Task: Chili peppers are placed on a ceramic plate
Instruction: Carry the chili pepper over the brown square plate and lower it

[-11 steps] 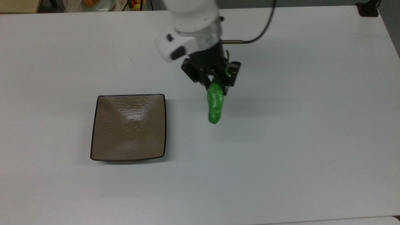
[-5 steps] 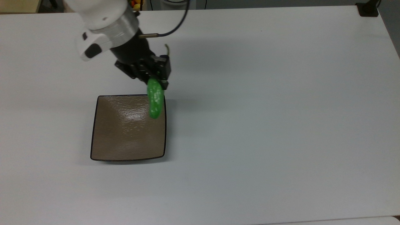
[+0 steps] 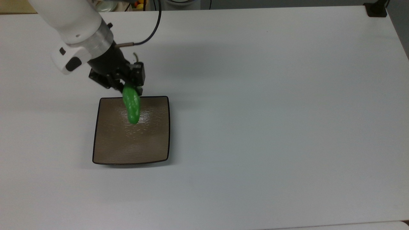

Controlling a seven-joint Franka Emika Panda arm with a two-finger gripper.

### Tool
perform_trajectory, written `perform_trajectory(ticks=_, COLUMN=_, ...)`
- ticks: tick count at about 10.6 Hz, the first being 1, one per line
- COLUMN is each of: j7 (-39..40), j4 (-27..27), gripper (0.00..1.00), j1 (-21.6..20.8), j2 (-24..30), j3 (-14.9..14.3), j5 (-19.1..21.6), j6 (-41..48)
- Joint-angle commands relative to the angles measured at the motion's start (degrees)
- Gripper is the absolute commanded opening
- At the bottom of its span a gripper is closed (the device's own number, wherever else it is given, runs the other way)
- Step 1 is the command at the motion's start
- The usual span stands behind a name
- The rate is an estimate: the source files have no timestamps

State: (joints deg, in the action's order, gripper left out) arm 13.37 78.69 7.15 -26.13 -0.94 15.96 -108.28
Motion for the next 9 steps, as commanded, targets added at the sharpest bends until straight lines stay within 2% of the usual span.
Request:
perform_trajectory(ticks=1, j7=1.9, j4=6.2, gripper=0.12, j1=-0.8, j2=-1.0, j3=-0.5, j5=-4.3, j6=-13.4)
perform_trajectory(ticks=5, j7=1.7, j4=6.8, gripper=0.14, j1=-1.6, j2=-5.1, j3=-0.4, j5=-5.1, j6=-23.1)
perform_trajectory(ticks=6, j7=1.6, j4=7.2, gripper=0.21, j1=-1.7, j2=-5.4, j3=-0.4, j5=-5.1, j6=-24.0)
perform_trajectory(ticks=8, j7=1.3, j4=7.3, gripper=0.67, j1=-1.9, j2=-5.7, j3=-0.3, j5=-5.0, j6=-24.2)
perform_trajectory(ticks=9, j7=1.3, j4=7.3, gripper=0.76, j1=-2.0, j2=-5.7, j3=-0.3, j5=-5.0, j6=-24.2)
